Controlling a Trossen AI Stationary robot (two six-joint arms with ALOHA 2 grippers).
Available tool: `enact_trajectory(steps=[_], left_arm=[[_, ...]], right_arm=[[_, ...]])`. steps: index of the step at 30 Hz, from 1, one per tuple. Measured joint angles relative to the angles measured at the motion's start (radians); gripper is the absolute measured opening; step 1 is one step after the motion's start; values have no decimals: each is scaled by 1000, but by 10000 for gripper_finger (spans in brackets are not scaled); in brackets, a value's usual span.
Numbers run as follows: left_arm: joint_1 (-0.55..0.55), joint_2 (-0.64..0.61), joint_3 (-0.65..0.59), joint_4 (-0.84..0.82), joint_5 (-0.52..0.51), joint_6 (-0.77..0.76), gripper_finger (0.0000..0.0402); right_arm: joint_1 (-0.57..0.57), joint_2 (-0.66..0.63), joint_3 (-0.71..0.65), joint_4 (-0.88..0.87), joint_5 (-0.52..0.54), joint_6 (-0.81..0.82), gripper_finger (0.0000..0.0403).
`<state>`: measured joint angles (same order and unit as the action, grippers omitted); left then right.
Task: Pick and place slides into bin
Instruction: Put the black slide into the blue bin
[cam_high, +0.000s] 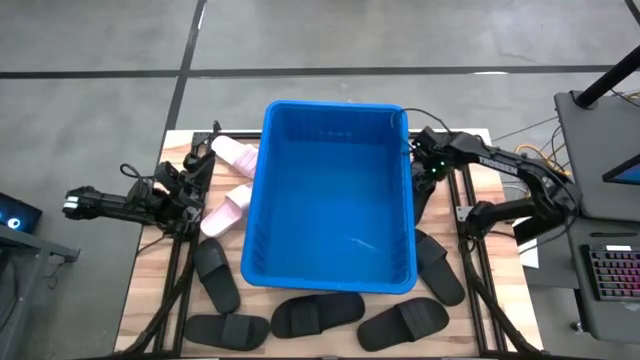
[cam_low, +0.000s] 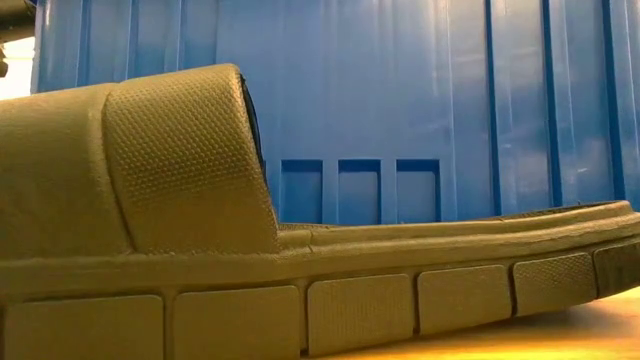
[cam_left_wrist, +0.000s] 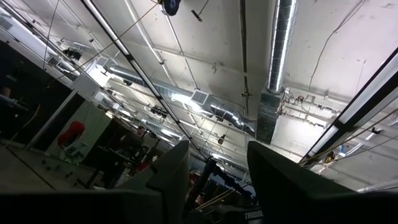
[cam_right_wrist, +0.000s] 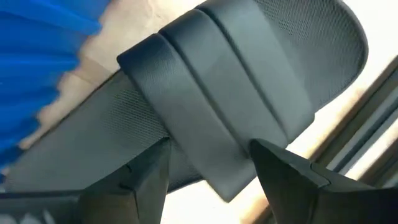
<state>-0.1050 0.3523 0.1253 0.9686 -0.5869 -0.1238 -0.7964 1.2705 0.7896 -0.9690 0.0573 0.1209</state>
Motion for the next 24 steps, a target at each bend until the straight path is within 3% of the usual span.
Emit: enact_trajectory(steps=[5,19,24], left_arm=[[0,0,0,0,0,0,148],[0,1,0,-4,-1,0,148],[0,0,0,-7,-1,0,148]], right_arm=[[0,67,33,-26,131,-109,219],[0,116,43,8,239,-123,218],[0,94,40,5,258,-122,192]])
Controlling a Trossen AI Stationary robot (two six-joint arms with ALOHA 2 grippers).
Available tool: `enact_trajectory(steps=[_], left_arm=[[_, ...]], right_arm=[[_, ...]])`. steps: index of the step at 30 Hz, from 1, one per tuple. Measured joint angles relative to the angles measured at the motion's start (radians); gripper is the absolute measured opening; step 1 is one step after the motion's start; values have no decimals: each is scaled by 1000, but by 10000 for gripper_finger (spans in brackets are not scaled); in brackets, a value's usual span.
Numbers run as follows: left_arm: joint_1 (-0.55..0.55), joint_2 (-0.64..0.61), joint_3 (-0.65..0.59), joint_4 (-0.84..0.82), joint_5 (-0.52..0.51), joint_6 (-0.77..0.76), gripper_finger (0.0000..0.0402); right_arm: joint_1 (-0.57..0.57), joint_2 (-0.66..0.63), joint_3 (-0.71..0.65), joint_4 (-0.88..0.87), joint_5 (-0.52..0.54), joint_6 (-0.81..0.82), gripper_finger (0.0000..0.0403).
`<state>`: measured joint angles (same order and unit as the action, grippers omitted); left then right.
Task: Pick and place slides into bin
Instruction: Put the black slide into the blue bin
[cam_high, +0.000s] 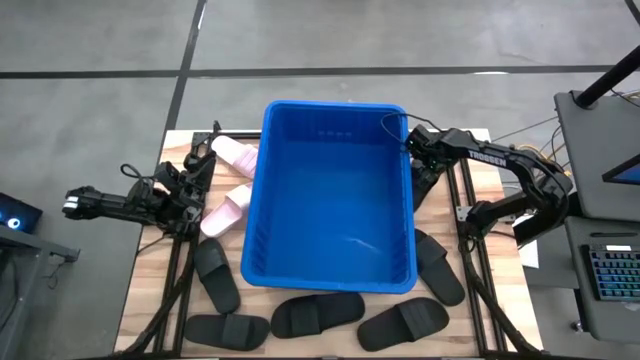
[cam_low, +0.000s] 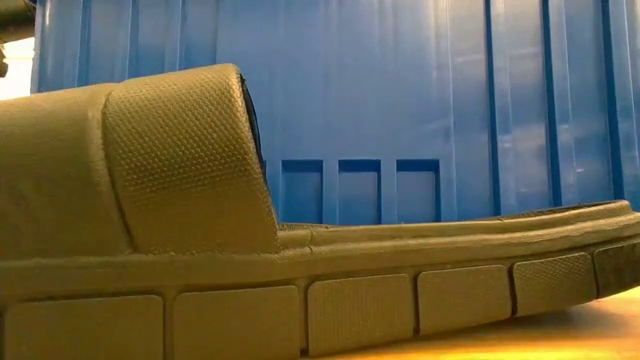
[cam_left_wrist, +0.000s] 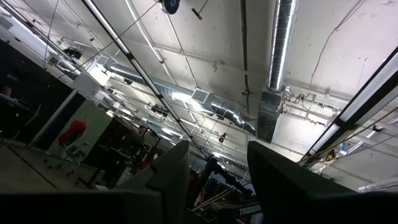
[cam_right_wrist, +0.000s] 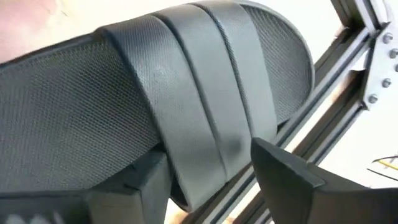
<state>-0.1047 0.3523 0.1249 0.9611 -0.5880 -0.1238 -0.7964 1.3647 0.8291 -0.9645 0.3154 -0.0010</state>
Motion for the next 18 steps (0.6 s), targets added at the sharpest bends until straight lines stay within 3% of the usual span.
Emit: enact_trajectory(steps=[12,18], left_arm=[[0,3,0,-2,0,0,148],[0,2,0,-1,0,0,148]], right_arm=[[0,11,0,9,8,24,21],[0,-3,1,-4,9,23,14]])
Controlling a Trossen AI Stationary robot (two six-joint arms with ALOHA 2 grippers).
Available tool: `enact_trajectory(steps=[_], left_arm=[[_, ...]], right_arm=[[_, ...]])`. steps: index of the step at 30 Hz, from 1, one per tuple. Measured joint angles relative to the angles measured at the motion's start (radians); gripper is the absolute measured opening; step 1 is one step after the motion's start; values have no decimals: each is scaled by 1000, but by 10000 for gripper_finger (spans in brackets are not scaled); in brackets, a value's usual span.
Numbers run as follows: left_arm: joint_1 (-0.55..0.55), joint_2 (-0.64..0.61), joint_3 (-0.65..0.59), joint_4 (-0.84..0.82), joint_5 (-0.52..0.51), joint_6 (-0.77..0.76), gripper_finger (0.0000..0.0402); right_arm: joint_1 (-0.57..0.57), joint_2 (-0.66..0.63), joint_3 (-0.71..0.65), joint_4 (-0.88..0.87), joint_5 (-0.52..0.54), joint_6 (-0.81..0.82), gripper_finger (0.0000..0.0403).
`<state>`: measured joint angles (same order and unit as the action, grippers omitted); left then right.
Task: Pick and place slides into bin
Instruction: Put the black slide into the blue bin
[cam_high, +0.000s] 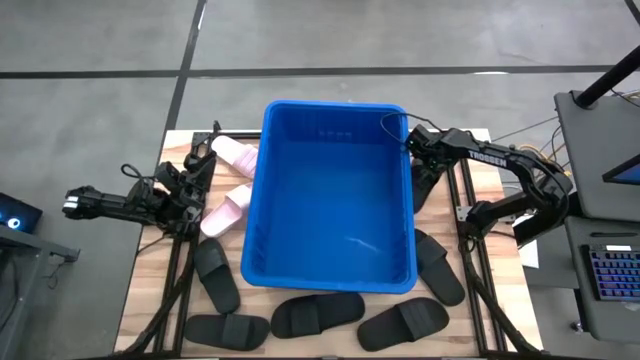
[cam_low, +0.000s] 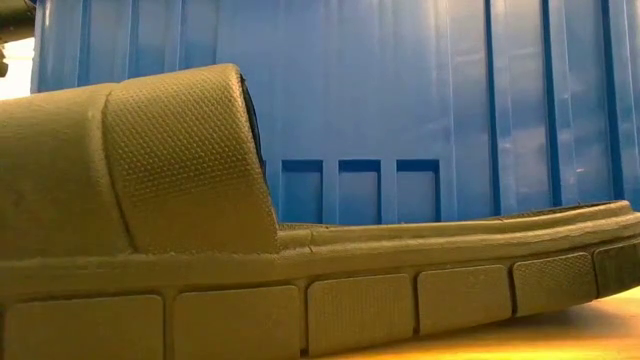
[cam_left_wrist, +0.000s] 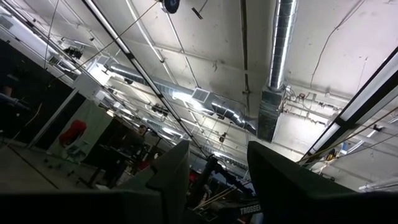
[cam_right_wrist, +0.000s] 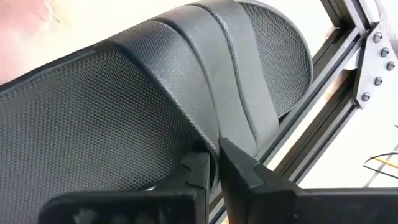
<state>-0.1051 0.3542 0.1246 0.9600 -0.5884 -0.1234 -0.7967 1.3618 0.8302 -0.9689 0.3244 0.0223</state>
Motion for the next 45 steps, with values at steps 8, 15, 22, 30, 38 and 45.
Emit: enact_trajectory(steps=[8,15,22,30,38,45], left_arm=[[0,-1,0,0,0,0,148],[0,-1,0,-1,0,0,148],[0,-1,0,-1,0,0,148],[0,-1,0,-1,0,0,148],[0,-1,0,-1,0,0,148],[0,-1,0,-1,0,0,148]], right_arm=[[0,-29,84,-120,64,18,13],[0,-52,226,-218,112,26,13],[0,-65,383,-315,161,29,12],[1,-65,546,-399,200,28,12],[0,-66,635,-435,218,-9,12],[0,-66,656,-443,222,-13,12]])
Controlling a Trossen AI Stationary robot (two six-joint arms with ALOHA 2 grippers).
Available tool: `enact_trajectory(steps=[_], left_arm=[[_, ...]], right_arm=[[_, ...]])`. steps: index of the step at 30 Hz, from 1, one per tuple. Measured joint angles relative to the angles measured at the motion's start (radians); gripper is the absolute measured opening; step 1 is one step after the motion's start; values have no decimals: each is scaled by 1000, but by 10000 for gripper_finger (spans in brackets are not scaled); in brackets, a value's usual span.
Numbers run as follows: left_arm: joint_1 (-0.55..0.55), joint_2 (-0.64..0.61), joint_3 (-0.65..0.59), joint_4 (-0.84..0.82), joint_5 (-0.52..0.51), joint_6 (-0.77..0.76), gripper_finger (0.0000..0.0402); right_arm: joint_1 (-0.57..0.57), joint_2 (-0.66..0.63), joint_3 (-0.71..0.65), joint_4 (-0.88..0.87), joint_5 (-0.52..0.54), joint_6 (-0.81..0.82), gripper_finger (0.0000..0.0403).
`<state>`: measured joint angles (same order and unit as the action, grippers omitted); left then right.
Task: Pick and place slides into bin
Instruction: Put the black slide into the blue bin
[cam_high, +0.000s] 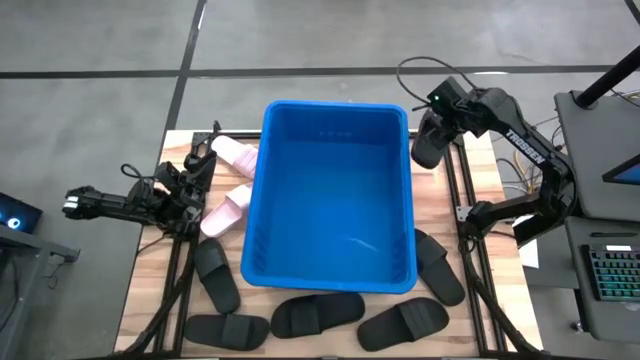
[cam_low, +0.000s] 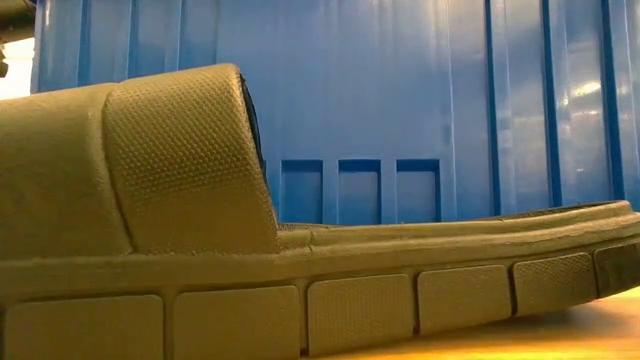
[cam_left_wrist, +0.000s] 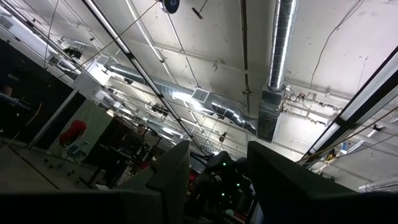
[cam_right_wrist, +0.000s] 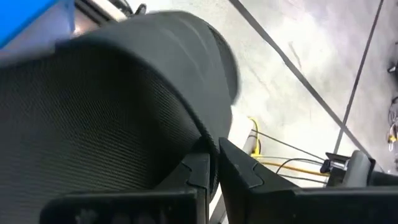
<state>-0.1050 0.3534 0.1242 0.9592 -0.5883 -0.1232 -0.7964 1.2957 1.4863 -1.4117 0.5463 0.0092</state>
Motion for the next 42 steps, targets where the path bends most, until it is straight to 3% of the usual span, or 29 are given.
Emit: enact_trajectory(steps=[7,15,25,42], left_arm=[[0,0,0,-1,0,0,148],[0,2,0,-1,0,0,148],[0,8,0,0,0,-1,148],[0,11,0,1,-7,-3,148]], right_arm=[[58,0,53,-3,-13,72,12],[230,1,129,29,-23,159,12],[481,13,120,320,-23,147,12],[537,230,128,398,-30,-14,12]])
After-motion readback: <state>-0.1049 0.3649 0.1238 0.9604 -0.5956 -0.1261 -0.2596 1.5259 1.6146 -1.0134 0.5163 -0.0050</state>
